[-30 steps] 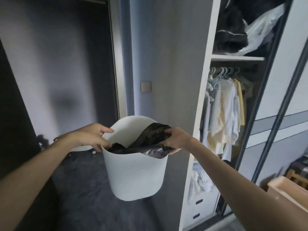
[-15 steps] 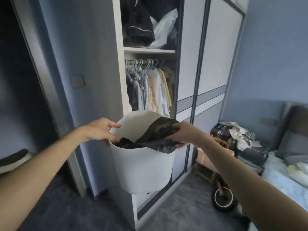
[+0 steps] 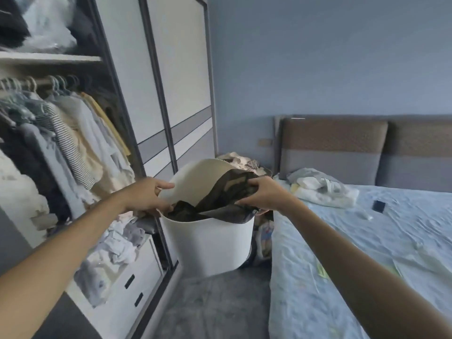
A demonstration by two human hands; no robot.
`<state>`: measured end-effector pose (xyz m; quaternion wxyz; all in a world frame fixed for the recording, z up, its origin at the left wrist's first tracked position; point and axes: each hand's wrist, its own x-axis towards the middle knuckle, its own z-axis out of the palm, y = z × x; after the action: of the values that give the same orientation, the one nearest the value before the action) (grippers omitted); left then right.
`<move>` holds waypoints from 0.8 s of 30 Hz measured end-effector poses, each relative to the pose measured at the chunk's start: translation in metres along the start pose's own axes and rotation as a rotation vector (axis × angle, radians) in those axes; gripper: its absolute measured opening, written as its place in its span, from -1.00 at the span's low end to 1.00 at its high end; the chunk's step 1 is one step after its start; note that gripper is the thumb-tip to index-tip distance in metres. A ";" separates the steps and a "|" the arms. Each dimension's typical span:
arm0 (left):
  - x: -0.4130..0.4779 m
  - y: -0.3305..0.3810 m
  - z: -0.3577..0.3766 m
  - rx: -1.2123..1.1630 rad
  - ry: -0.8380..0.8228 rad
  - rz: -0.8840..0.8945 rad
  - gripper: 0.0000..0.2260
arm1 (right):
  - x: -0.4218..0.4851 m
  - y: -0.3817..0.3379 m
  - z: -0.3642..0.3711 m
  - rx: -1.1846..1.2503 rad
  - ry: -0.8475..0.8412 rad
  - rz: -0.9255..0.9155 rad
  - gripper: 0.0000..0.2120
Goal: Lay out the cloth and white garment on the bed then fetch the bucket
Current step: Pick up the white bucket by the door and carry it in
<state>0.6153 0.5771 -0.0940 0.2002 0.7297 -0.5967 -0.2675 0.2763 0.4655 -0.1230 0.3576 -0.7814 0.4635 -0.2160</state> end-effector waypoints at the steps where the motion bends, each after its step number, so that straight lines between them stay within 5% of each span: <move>1: 0.016 0.007 0.010 -0.005 -0.028 0.022 -0.13 | 0.000 0.013 -0.005 -0.002 0.023 0.014 -0.47; 5: 0.085 0.024 0.042 -0.009 -0.124 0.104 -0.17 | 0.009 0.059 -0.019 -0.055 0.114 0.047 -0.27; 15: 0.256 0.022 0.088 0.198 -0.246 0.272 -0.23 | 0.091 0.146 -0.005 -0.118 0.239 0.203 -0.37; 24: 0.376 -0.018 0.147 0.164 -0.371 0.218 -0.17 | 0.166 0.226 0.039 -0.068 0.260 0.301 -0.33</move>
<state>0.5905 0.2176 -0.2759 0.0545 0.6129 -0.7185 -0.3244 0.2527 0.2626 -0.3193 0.2966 -0.6804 0.6245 -0.2432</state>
